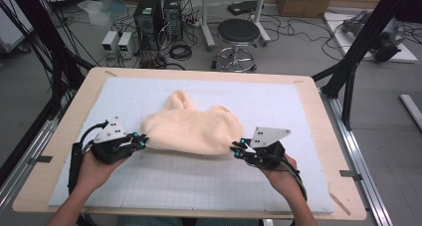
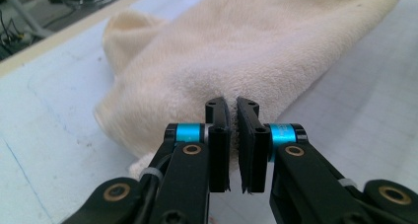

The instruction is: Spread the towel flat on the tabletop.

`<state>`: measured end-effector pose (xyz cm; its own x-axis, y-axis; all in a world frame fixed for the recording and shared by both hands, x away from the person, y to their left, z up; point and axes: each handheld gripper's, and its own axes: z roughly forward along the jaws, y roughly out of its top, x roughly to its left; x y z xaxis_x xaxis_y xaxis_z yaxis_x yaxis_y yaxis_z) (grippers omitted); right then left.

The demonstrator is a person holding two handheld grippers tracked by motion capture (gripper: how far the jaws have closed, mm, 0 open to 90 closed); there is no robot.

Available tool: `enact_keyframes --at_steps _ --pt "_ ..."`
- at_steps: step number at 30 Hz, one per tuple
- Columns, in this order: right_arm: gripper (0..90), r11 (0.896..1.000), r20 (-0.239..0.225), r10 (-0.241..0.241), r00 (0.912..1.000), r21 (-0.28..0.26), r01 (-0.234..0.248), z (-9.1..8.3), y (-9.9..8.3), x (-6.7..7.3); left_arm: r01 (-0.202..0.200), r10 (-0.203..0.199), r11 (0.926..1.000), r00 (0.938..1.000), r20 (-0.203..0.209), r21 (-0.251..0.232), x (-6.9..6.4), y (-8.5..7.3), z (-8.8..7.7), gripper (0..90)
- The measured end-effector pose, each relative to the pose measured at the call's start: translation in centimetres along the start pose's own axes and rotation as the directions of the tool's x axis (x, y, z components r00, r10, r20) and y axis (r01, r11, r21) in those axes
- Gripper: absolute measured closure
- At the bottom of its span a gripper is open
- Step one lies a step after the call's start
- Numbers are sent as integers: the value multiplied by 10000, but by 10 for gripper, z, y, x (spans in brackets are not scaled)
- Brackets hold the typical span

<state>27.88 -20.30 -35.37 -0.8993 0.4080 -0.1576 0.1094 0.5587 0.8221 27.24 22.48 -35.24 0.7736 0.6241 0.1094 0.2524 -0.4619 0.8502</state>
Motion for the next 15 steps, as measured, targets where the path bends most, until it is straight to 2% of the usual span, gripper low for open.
enact_keyframes --at_steps 1,3,4,5,8,9,10,12,13,14,15 --pt "803 9998 -112 -145 9998 -166 143 -13 8 5 17 -16 9999 10000 44 -114 -3 2 -6 837" --pt "803 9988 -151 -329 9993 -357 323 -26 17 11 -121 124 9996 9998 127 -266 -9 7 -17 837" --pt "803 9988 -151 -329 9993 -357 323 -26 17 11 -151 156 9994 9998 153 -312 -12 10 -22 837" --pt "803 9978 -55 -472 9989 -477 469 -36 26 13 -214 222 9991 9995 222 -359 -13 12 -25 837" --pt "804 9974 44 -503 9987 -524 505 -39 33 10 -341 348 9987 9992 196 -369 -14 18 -28 837" --pt "804 9977 101 -450 9989 -497 454 -37 35 6 -342 347 9989 9993 139 -323 -12 19 -26 836" --pt "804 9992 261 -331 9991 -223 337 -23 38 -8 -202 206 9993 9997 138 -308 -8 18 -20 837" --pt "805 9995 464 -92 9989 298 78 -4 34 -26 37 -33 9996 9999 123 -279 -2 16 -9 836" --pt "805 9995 464 -92 9989 298 78 -4 34 -26 112 -111 9998 9999 91 -133 2 14 -1 836" --pt "805 9946 336 879 9956 532 -896 20 20 -51 234 -234 9997 9997 107 -4 7 10 9 836" --pt "805 9946 336 879 9956 532 -896 20 20 -51 450 -452 9988 9989 87 181 13 6 19 836"
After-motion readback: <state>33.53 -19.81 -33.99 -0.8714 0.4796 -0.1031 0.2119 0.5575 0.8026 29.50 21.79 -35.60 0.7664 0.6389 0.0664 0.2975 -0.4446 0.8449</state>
